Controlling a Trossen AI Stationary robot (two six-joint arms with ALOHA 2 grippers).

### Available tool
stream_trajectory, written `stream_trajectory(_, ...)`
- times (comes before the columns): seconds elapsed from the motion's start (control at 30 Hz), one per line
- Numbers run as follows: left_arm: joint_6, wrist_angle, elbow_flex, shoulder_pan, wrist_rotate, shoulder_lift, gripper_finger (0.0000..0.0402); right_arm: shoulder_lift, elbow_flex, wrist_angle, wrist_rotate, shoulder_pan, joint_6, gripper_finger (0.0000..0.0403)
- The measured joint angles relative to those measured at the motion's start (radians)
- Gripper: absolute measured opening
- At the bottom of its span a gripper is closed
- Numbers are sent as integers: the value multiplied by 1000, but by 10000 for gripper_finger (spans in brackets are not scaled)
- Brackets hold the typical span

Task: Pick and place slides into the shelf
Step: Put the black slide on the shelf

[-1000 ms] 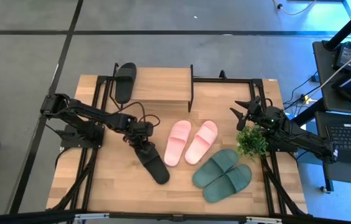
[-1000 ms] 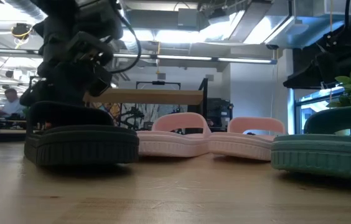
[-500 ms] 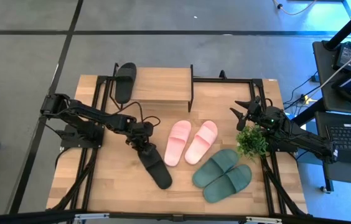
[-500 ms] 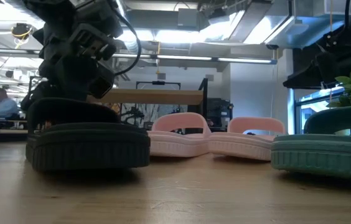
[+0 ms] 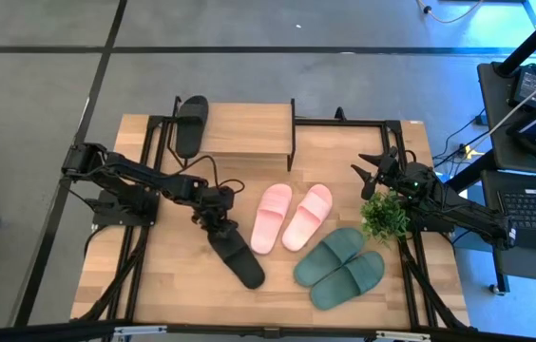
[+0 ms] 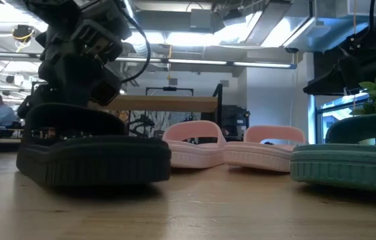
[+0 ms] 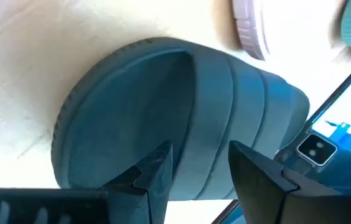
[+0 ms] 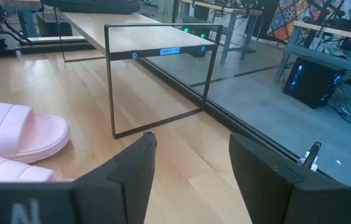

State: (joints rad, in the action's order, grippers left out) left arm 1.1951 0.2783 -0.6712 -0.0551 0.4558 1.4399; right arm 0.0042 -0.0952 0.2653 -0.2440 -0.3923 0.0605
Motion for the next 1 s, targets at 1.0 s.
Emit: stream_trajectory(1.0, -20, -118, 0, -65, 86, 0, 8, 0, 0, 0, 0, 0, 1, 206)
